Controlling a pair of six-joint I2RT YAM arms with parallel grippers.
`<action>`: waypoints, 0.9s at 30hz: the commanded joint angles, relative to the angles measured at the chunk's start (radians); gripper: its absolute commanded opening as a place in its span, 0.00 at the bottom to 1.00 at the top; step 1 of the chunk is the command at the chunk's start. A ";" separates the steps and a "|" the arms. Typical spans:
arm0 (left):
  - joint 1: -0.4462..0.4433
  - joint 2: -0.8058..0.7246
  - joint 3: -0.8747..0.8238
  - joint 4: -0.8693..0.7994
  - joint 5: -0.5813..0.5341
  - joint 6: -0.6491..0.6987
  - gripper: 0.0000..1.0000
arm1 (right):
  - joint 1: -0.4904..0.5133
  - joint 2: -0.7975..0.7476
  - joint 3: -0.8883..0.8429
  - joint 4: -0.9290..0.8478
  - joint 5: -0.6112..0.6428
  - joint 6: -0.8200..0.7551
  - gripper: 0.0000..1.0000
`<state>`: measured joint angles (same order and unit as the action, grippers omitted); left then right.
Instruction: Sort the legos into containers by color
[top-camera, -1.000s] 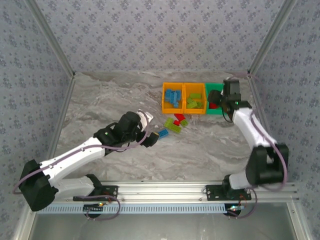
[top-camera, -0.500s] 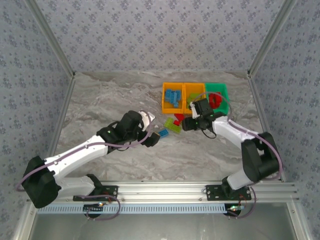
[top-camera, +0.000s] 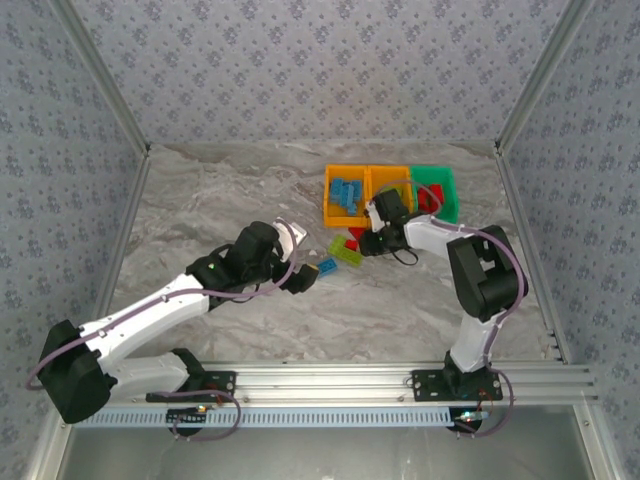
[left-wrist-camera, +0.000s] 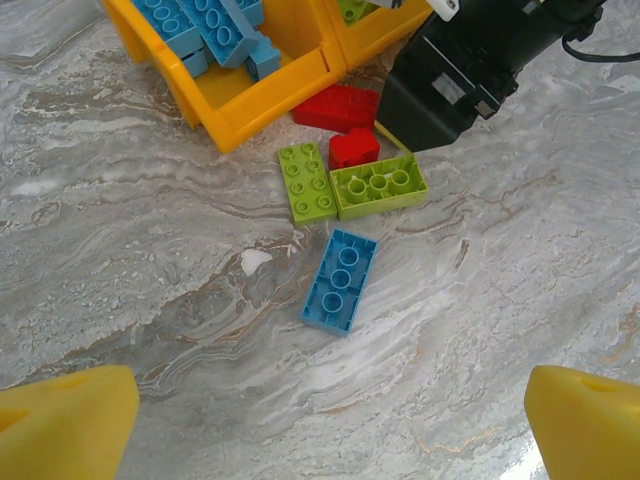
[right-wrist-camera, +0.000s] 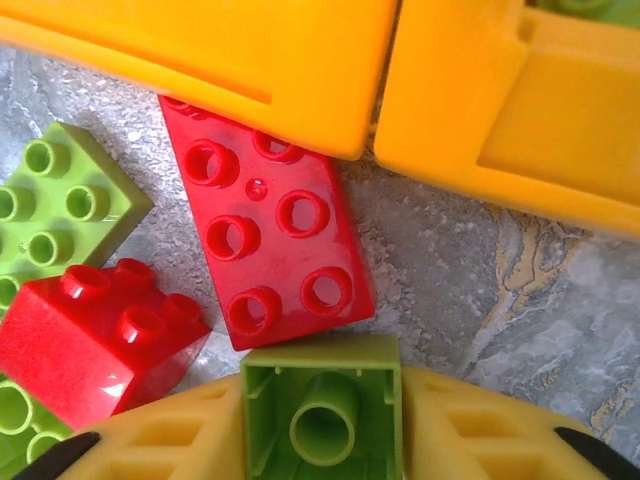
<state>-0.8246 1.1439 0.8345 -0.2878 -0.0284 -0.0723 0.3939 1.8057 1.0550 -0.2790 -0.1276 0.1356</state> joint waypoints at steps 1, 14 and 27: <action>0.003 -0.004 -0.005 0.001 -0.006 0.012 0.99 | -0.006 -0.085 -0.043 -0.017 0.024 0.019 0.35; 0.002 0.041 0.015 0.023 0.005 -0.040 0.99 | -0.151 -0.168 0.146 0.101 0.267 0.113 0.28; 0.003 0.182 0.060 -0.024 -0.064 -0.189 0.97 | -0.181 0.090 0.505 -0.088 0.172 0.158 0.56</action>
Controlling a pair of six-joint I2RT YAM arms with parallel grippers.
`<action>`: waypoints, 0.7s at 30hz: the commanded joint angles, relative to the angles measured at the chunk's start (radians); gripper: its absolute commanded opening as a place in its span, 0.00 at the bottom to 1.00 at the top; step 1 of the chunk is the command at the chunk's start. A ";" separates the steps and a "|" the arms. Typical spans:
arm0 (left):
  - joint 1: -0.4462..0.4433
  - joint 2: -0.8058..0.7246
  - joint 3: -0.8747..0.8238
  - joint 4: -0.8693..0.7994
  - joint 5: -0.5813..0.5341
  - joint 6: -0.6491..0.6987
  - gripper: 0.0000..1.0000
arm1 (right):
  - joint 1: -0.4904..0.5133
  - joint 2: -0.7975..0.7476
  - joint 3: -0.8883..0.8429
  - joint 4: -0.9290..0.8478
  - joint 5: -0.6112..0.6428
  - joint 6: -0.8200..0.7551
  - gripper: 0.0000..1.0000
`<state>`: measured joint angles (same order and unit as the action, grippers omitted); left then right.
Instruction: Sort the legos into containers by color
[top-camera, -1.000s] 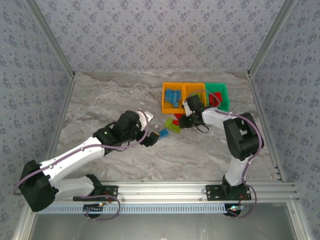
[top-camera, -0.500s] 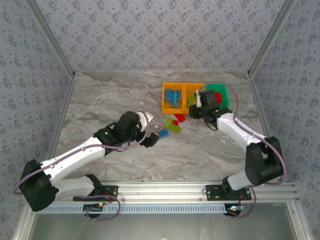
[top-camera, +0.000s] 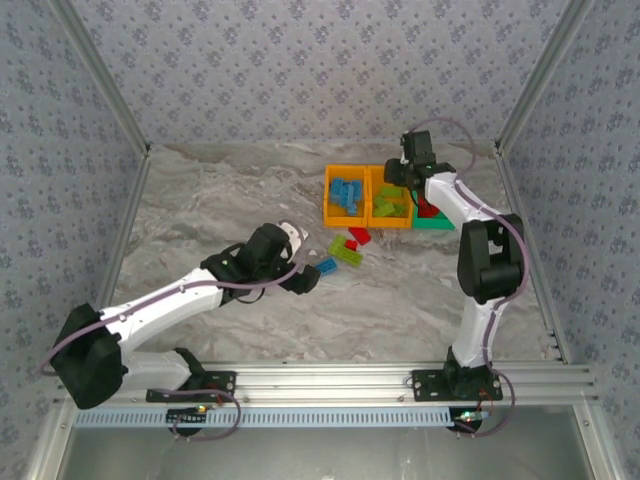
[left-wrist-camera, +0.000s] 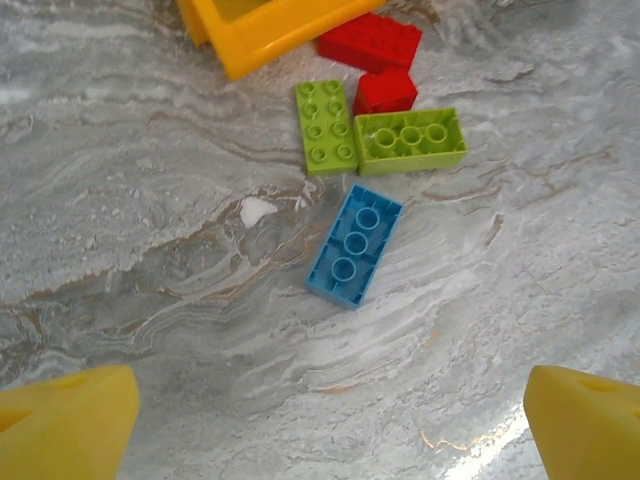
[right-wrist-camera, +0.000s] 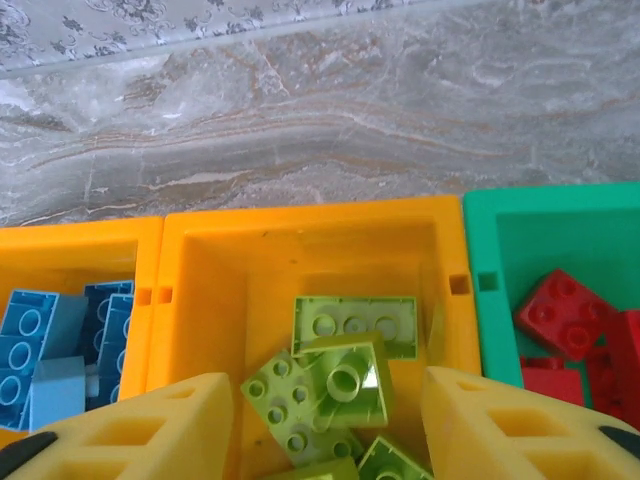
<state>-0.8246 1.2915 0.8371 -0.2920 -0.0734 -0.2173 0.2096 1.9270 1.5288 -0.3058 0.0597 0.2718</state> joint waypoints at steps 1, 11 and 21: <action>0.002 0.052 0.065 -0.024 -0.004 -0.040 0.96 | 0.001 -0.053 0.021 -0.069 -0.016 0.023 0.57; 0.002 0.242 0.190 -0.089 0.089 0.030 0.79 | 0.047 -0.488 -0.397 -0.092 -0.226 0.050 0.73; -0.008 0.504 0.354 -0.139 0.094 0.130 0.79 | 0.246 -0.823 -0.766 -0.222 -0.235 0.125 0.76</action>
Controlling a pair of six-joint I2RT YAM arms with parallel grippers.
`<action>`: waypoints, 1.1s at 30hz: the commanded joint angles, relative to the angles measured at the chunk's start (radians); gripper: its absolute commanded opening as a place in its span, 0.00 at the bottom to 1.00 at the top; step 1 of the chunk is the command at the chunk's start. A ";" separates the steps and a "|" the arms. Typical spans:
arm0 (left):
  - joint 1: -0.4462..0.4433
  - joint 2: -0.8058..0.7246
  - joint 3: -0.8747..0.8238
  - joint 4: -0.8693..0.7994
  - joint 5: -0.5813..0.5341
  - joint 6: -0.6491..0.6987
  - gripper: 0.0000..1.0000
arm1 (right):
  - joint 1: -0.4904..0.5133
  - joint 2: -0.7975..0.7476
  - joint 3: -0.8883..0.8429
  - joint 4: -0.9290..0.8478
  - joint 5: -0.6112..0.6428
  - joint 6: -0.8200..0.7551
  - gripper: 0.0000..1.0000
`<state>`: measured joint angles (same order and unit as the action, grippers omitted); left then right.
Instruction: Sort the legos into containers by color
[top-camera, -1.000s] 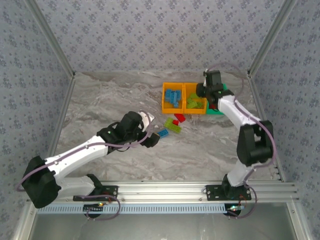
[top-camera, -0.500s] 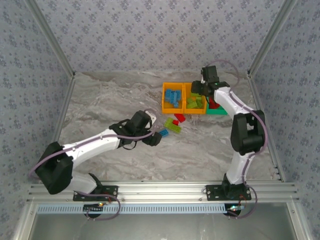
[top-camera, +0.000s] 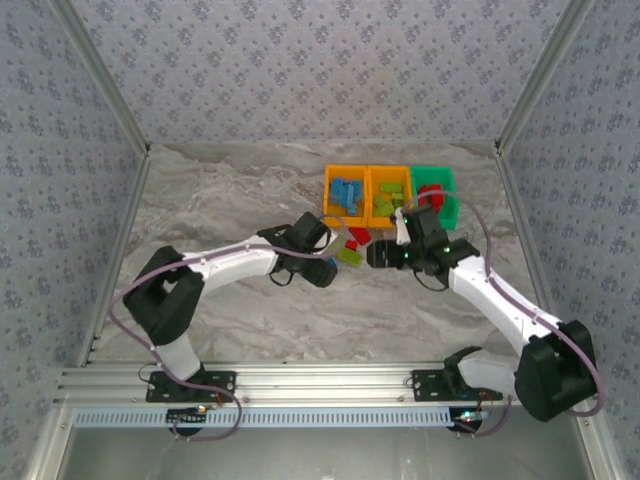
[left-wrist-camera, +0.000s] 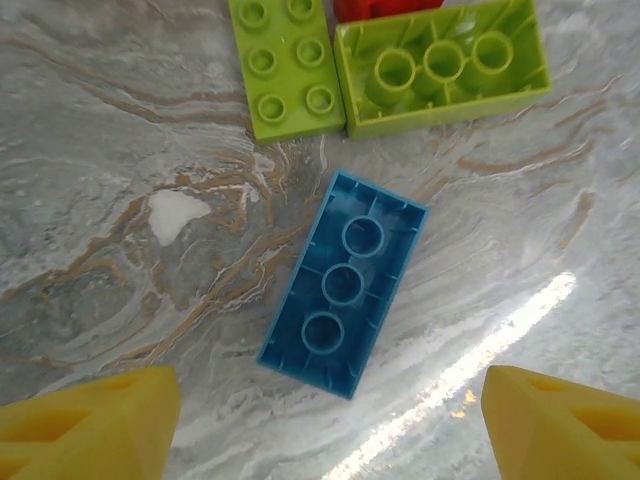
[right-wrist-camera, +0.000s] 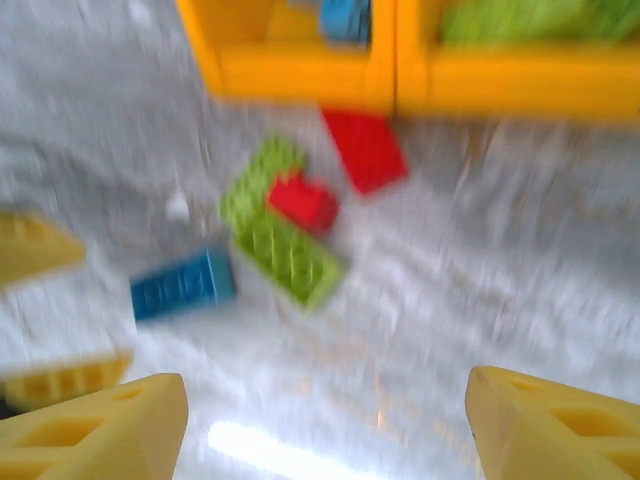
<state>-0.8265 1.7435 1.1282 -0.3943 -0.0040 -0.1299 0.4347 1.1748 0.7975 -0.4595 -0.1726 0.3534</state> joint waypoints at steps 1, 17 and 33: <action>-0.006 0.080 0.081 -0.038 0.025 0.046 0.79 | 0.027 -0.097 -0.054 -0.078 0.008 0.057 0.77; -0.005 0.161 0.174 -0.056 0.049 0.085 0.28 | 0.032 -0.351 -0.092 -0.219 -0.118 0.137 0.78; 0.154 0.466 0.803 -0.013 -0.110 0.132 0.30 | 0.027 -0.461 -0.087 -0.253 -0.059 0.178 0.79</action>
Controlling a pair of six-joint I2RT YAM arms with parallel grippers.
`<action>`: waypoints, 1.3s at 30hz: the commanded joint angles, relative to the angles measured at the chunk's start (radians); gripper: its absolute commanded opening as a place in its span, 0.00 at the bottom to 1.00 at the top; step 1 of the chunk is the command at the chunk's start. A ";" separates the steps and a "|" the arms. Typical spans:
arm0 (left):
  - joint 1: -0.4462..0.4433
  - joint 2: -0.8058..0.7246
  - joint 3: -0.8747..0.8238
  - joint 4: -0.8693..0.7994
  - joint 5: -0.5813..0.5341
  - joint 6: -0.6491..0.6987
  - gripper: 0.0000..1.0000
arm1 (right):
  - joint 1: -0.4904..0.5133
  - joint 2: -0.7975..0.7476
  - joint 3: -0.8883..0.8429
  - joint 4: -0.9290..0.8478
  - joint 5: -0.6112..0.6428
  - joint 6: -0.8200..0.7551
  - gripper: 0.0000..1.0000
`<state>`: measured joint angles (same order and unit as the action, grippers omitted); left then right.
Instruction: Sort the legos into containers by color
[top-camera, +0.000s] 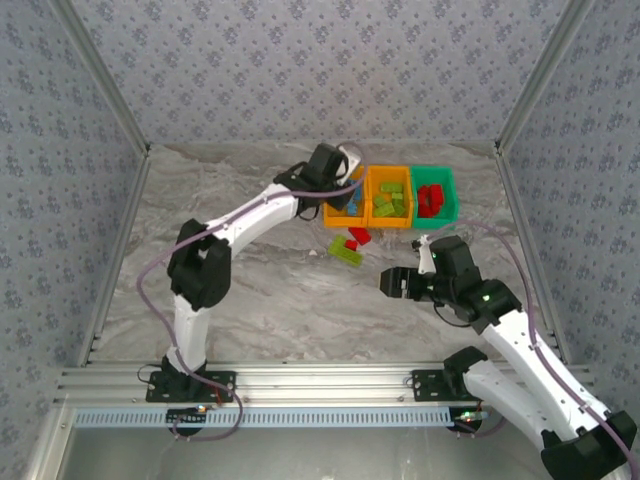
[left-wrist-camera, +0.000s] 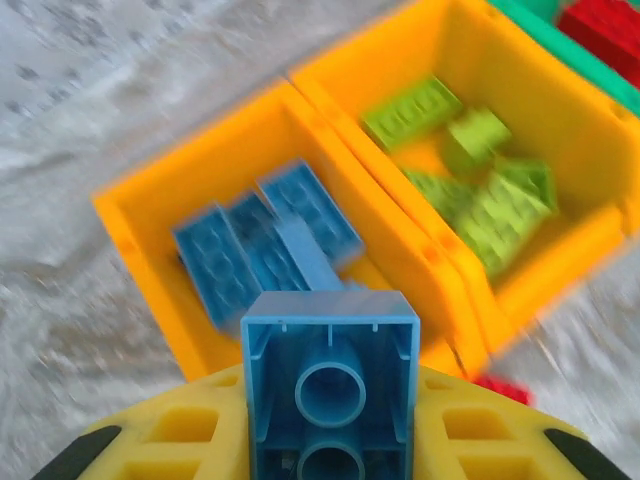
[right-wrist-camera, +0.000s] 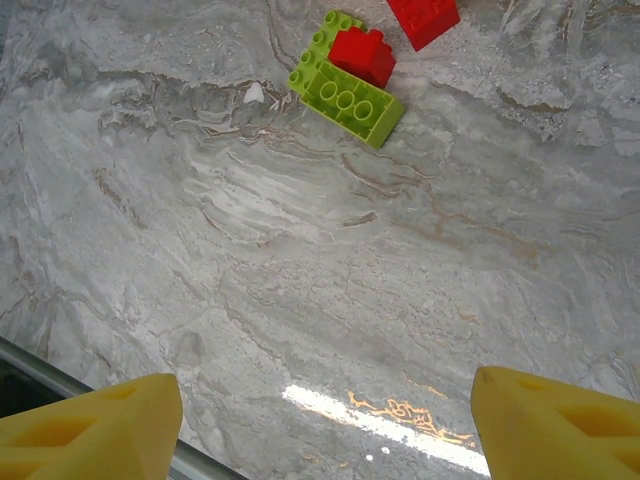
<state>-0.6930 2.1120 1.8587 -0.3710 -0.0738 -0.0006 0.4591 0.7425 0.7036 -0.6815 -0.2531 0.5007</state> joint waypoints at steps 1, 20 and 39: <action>0.021 0.125 0.110 -0.036 -0.050 0.006 0.32 | 0.003 -0.039 0.001 -0.031 0.026 0.039 0.79; -0.037 -0.379 -0.305 0.116 0.107 0.040 0.54 | 0.049 0.210 0.006 0.205 0.121 -0.038 0.79; -0.069 -1.199 -1.055 -0.006 0.197 0.725 0.99 | 0.110 0.988 0.266 0.487 0.138 -0.471 0.79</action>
<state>-0.7658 0.9119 0.7906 -0.3748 0.1162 0.6201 0.5663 1.7012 0.9424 -0.2264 -0.0822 0.1062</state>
